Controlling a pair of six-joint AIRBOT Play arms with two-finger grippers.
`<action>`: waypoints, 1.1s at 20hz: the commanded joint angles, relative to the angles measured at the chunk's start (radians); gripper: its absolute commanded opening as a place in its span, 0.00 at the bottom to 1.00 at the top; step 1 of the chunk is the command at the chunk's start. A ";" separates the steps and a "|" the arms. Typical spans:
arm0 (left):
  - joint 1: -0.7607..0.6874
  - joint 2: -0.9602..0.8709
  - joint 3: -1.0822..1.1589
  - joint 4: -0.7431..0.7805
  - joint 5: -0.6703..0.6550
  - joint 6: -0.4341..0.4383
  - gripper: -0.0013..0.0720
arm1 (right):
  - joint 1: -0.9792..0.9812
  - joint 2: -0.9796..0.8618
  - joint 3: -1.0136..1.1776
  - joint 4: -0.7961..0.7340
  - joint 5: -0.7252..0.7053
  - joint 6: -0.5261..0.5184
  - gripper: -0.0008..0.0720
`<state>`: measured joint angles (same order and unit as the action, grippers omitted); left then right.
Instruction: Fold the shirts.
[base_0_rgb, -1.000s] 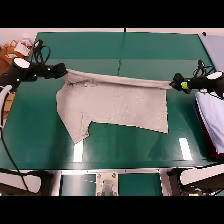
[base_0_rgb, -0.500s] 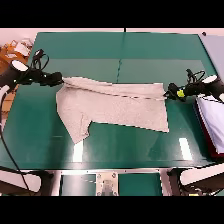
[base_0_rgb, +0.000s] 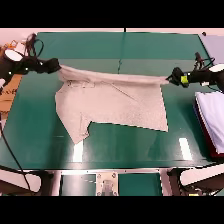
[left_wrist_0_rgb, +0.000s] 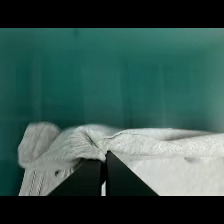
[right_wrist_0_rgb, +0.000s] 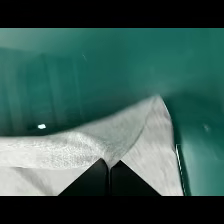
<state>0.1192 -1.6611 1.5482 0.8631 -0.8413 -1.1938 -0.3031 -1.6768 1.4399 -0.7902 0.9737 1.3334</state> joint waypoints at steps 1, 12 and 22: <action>0.000 -0.008 0.048 -0.059 0.076 0.029 0.05 | 0.034 -0.027 0.062 0.033 -0.121 0.001 0.02; 0.000 -0.153 0.048 -0.050 -0.055 0.052 0.05 | 0.040 -0.146 0.066 0.065 -0.081 -0.011 0.02; 0.027 -0.158 0.045 0.096 -0.259 0.032 0.05 | -0.005 -0.138 -0.013 -0.063 0.127 -0.011 0.02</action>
<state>0.1440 -1.8088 1.5959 0.9051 -1.0382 -1.1469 -0.3096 -1.8153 1.4536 -0.8242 1.0687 1.3224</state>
